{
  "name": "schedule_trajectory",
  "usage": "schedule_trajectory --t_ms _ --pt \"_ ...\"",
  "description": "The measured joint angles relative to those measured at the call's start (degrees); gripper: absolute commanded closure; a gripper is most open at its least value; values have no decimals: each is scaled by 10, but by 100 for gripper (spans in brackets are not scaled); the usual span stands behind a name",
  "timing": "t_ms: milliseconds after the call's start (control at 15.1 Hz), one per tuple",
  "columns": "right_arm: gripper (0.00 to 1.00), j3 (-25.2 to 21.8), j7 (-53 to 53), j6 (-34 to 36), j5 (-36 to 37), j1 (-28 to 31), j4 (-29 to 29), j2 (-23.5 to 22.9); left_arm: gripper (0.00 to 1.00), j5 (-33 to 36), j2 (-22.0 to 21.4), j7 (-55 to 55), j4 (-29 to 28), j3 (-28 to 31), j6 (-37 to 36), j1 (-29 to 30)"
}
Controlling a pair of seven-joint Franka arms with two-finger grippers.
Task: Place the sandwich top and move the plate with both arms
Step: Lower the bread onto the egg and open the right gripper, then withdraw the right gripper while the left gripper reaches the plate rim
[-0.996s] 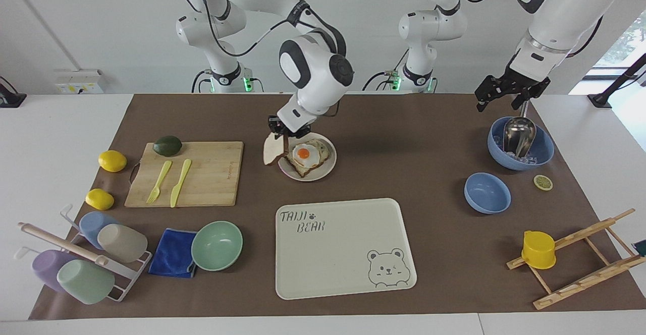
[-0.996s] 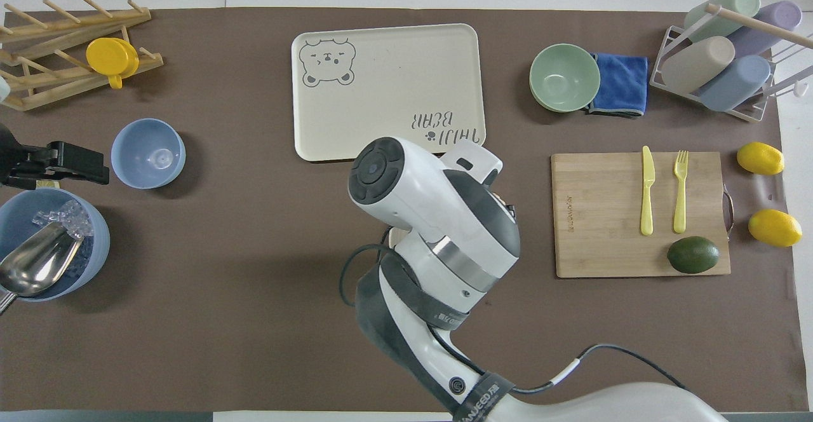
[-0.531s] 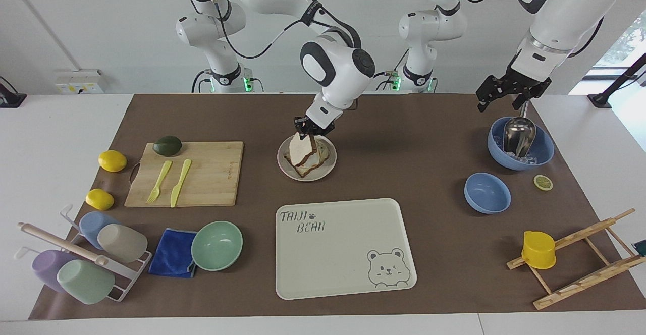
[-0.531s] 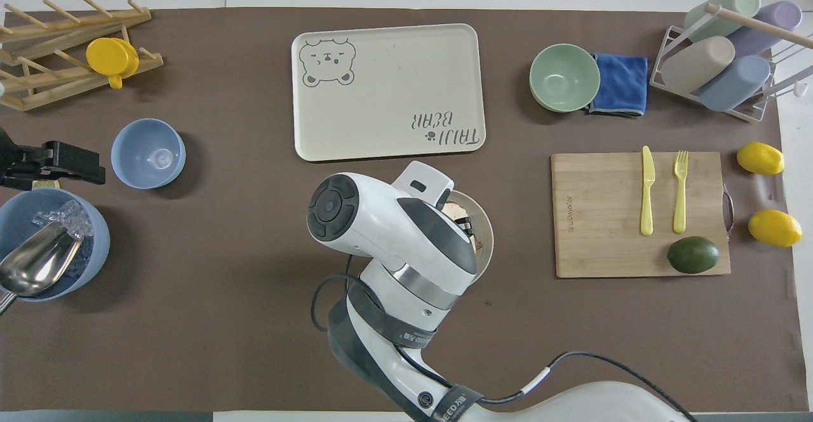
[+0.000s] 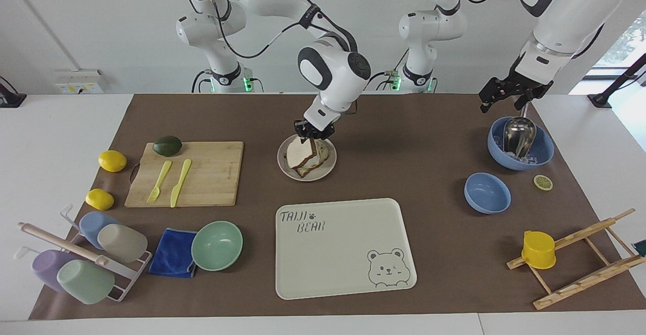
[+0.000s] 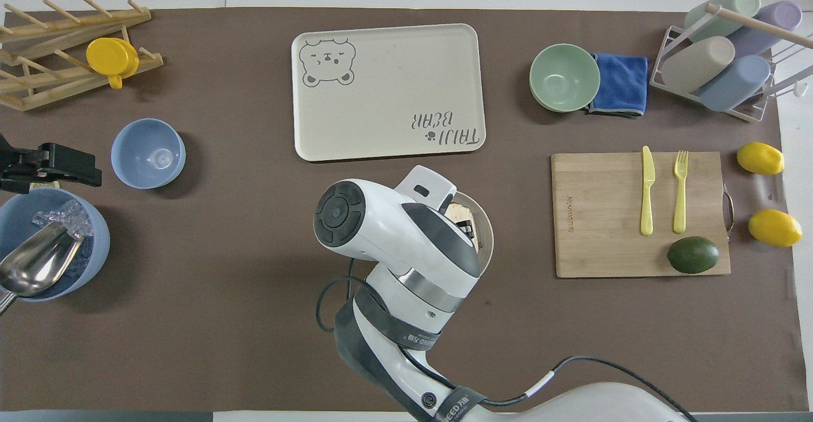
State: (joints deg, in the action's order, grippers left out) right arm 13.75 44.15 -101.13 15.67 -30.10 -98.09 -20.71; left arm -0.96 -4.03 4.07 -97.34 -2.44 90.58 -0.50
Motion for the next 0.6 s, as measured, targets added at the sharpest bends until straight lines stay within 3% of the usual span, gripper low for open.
schedule_trajectory --t_ms 66,199,465,598 --pt "80 0 8 -22 -10 0 -11 0 0 0 -2 2 -5 0 7 0" --pt "62 0 13 -52 -17 4 -31 1 0 -15 -10 5 -29 0 30 1" --pt "36 0 13 -75 -21 17 -51 5 0 -71 -35 7 -95 3 86 9" --pt "32 0 13 -79 -35 19 -55 7 0 -90 -43 7 -125 3 118 10"
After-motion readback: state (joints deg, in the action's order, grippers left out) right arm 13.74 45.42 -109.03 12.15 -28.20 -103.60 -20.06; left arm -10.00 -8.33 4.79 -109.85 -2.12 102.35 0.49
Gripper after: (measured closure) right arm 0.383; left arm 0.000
